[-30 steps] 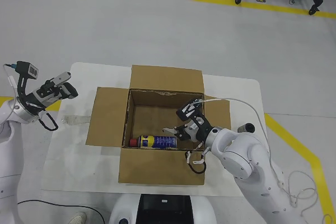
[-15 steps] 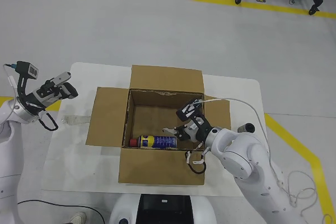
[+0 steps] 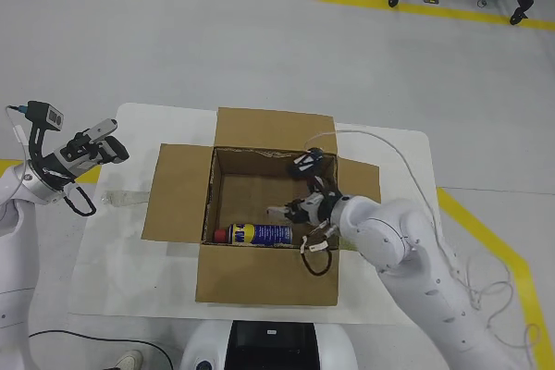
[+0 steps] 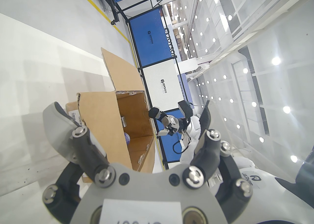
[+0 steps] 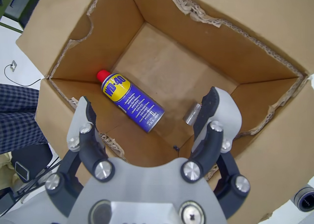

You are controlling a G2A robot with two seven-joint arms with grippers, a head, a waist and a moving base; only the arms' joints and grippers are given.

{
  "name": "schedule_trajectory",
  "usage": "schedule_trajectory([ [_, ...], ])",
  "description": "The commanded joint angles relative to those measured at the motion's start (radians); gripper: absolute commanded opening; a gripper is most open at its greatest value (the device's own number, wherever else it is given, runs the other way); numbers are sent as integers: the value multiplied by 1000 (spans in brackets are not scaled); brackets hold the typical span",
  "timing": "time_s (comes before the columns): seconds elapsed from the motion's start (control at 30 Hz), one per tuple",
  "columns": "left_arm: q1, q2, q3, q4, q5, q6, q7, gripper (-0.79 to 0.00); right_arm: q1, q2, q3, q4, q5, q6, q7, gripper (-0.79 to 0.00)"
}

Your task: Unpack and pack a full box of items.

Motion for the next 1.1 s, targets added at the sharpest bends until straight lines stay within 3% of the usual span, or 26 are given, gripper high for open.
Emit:
schedule_trajectory([
  [0.0,0,0,0,0,0,0,0,0,16,-5,-16,17,-8,44,22,0],
  [0.27,0,0,0,0,0,0,0,0,59,-25,-70,86,11,170,85,0],
  [1.07,0,0,0,0,0,0,0,0,68,-30,-83,113,6,181,62,0],
])
